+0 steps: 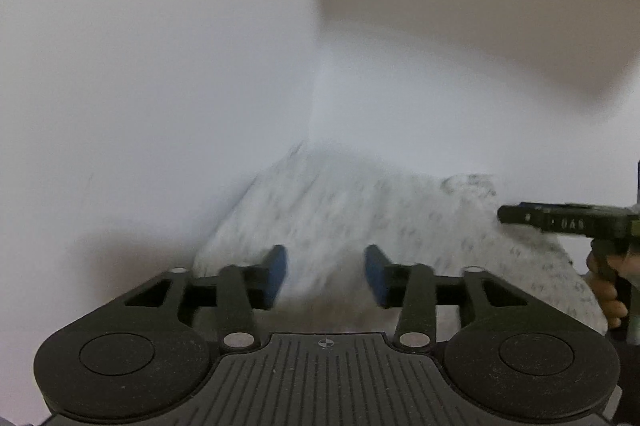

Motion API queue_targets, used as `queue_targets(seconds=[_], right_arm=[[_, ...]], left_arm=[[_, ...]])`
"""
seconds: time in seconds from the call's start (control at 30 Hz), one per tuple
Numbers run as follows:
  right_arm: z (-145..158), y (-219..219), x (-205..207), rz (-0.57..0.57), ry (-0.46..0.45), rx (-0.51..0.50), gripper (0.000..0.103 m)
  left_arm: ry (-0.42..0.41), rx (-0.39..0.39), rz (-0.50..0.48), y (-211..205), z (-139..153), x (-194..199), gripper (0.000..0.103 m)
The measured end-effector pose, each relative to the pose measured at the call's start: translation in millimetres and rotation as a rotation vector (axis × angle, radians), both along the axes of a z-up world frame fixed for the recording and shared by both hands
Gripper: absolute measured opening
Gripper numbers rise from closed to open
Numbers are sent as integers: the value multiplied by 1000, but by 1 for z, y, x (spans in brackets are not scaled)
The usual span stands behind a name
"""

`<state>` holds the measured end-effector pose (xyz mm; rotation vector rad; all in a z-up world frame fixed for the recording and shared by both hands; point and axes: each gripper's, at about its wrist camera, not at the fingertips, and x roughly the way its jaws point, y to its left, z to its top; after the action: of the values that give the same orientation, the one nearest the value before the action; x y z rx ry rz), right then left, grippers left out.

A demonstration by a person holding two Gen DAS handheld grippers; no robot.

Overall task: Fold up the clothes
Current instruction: 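Place the white shirt on top of the grey shirt stack and release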

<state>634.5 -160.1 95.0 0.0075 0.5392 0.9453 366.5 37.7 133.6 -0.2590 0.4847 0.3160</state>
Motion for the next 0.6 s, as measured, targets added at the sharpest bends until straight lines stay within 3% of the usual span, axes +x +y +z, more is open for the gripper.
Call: queue_targets(seconds=[0.17,0.3,0.33,0.43,0.5,0.53,0.6], right_arm=[[-5,10,26,-9,87,17,63],[-7,20,38,-5,130,17,63],[-9,21,38,5,132,28,60],[-11,22,35,13,115,53,19],[-9,18,28,-10,71,60,11],[-9,17,24,-22,49,64,10],[-7,14,17,-46,5,71,7]], left_arm=[[-33,-173,63,19,-17,-9,50],[-43,-233,76,29,-26,-10,52],[-47,-248,78,31,-28,-7,53],[-64,-266,76,37,-34,0,52],[-83,-248,66,39,-37,5,39],[-102,-226,60,38,-36,8,25],[-116,-193,56,36,-33,17,20]])
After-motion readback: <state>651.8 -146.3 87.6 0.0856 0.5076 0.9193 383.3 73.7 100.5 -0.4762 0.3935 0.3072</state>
